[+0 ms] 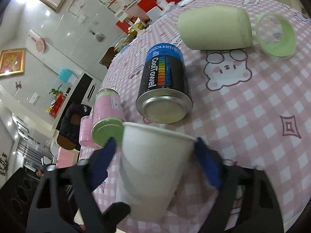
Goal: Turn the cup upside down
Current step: 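Rotate the white cup opening-up in the right tool while the left tool releases it, then lower the upright cup onto the tablecloth, open the right tool, withdraw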
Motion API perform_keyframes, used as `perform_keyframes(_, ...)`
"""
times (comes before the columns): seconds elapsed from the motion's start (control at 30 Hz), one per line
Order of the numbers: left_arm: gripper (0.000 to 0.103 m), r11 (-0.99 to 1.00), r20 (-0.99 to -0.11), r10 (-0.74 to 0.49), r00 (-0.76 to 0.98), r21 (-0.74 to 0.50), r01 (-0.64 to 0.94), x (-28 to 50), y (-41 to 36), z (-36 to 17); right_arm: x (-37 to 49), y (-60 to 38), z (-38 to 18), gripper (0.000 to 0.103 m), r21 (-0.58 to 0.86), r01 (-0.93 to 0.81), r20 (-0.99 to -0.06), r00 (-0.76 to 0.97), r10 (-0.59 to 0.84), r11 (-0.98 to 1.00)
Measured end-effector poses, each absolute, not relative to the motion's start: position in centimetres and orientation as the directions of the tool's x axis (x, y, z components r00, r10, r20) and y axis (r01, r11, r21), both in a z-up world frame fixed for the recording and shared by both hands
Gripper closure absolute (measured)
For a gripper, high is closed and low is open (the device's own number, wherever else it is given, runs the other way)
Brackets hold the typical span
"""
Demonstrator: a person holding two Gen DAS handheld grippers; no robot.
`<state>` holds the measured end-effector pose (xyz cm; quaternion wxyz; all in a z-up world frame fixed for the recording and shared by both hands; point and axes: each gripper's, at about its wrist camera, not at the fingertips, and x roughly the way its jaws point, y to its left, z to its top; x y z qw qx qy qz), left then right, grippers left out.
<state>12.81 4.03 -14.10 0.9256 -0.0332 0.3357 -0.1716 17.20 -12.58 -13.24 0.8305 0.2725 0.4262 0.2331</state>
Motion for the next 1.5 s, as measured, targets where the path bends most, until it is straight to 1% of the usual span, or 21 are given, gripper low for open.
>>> perform_keyframes(0.13, 0.028, 0.937, -0.61, -0.343, 0.715, -0.172, 0.303, 12.7, 3.7, -14.0, 16.4, -13.3, -12.3, 0.033, 0.63, -0.179, -0.561, 0.567, 0.602, 0.756)
perform_keyframes(0.3, 0.028, 0.944, -0.604, -0.325, 0.727, -0.167, 0.283, 12.7, 3.7, -13.6, 15.0, -15.3, -10.5, 0.033, 0.559, -0.181, -0.539, 0.663, 0.52, 0.809)
perform_keyframes(0.47, 0.028, 0.956, -0.612, -0.292, 0.735, -0.172, 0.237, 13.2, 3.8, -13.6, 13.7, -16.3, -9.2, 0.033, 0.44, -0.181, -0.516, 0.751, 0.413, 0.88)
perform_keyframes(0.73, 0.028, 0.968, -0.618, -0.249, 0.745, -0.177, 0.177, 14.1, 3.7, -13.6, 13.0, -15.7, -8.4, 0.033, 0.23, -0.153, -0.489, 0.836, 0.25, 0.961)
perform_keyframes(0.97, 0.028, 0.976, -0.635, -0.215, 0.742, -0.172, 0.136, 14.8, 3.5, -14.2, 13.3, -15.2, -9.7, 0.033, 0.125, -0.138, -0.495, 0.85, 0.183, 0.982)
perform_keyframes(1.23, 0.028, 0.979, -0.634, -0.202, 0.746, -0.156, 0.132, 14.7, 3.2, -14.1, 12.2, -14.6, -10.3, 0.032, 0.11, -0.176, -0.493, 0.845, 0.208, 0.978)
perform_keyframes(1.3, 0.028, 0.979, -0.631, -0.2, 0.75, -0.16, 0.127, 14.6, 3.4, -14.0, 12.1, -14.5, -10.3, 0.03, 0.121, -0.186, -0.493, 0.841, 0.221, 0.975)
perform_keyframes(1.33, 0.028, 0.979, -0.629, -0.2, 0.751, -0.162, 0.124, 14.5, 3.5, -13.9, 12.0, -14.4, -10.3, 0.028, 0.123, -0.187, -0.492, 0.841, 0.223, 0.975)
perform_keyframes(1.43, 0.028, 0.979, -0.623, -0.197, 0.757, -0.164, 0.12, 14.2, 3.8, -13.7, 11.6, -14.2, -10.3, 0.027, 0.131, -0.191, -0.494, 0.838, 0.232, 0.973)
perform_keyframes(1.5, 0.028, 0.979, -0.617, -0.197, 0.762, -0.164, 0.12, 14.0, 3.9, -13.5, 11.3, -14.1, -10.2, 0.024, 0.144, -0.191, -0.491, 0.838, 0.238, 0.971)
